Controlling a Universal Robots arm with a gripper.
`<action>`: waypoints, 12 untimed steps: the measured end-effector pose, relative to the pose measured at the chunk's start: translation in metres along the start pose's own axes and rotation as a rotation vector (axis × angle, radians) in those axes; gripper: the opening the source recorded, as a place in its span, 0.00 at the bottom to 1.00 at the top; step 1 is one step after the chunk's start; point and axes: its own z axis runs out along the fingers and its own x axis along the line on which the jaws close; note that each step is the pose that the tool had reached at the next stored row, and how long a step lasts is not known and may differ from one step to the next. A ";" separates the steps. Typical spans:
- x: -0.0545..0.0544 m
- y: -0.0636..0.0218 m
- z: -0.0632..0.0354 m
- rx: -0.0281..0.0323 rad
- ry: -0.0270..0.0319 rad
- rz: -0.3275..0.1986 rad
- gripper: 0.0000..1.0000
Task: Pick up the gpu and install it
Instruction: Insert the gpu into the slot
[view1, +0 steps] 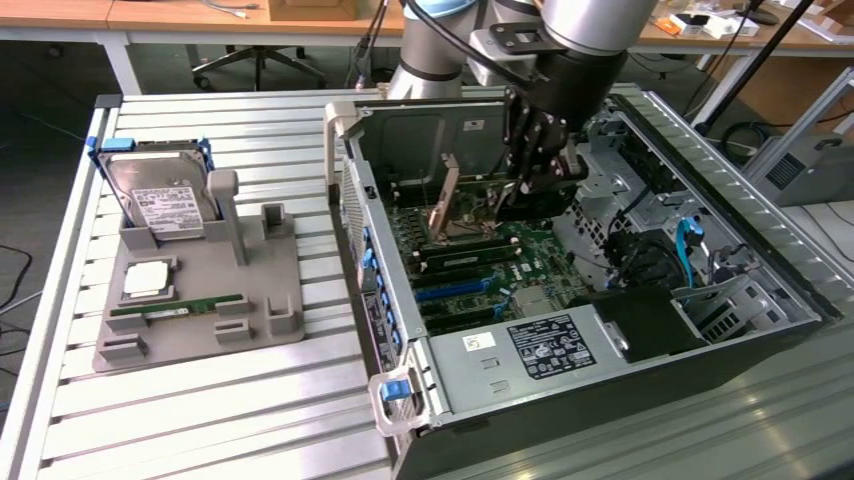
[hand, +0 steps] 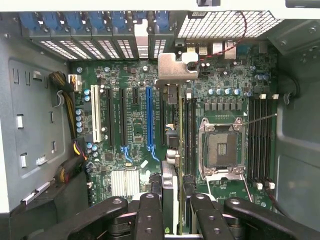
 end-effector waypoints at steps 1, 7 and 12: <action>0.000 0.0002 0.0000 0.0000 0.0000 0.000 0.27; 0.000 0.0016 0.0002 0.0000 0.0000 0.000 0.27; 0.000 0.0029 0.0003 0.0000 0.0000 0.000 0.27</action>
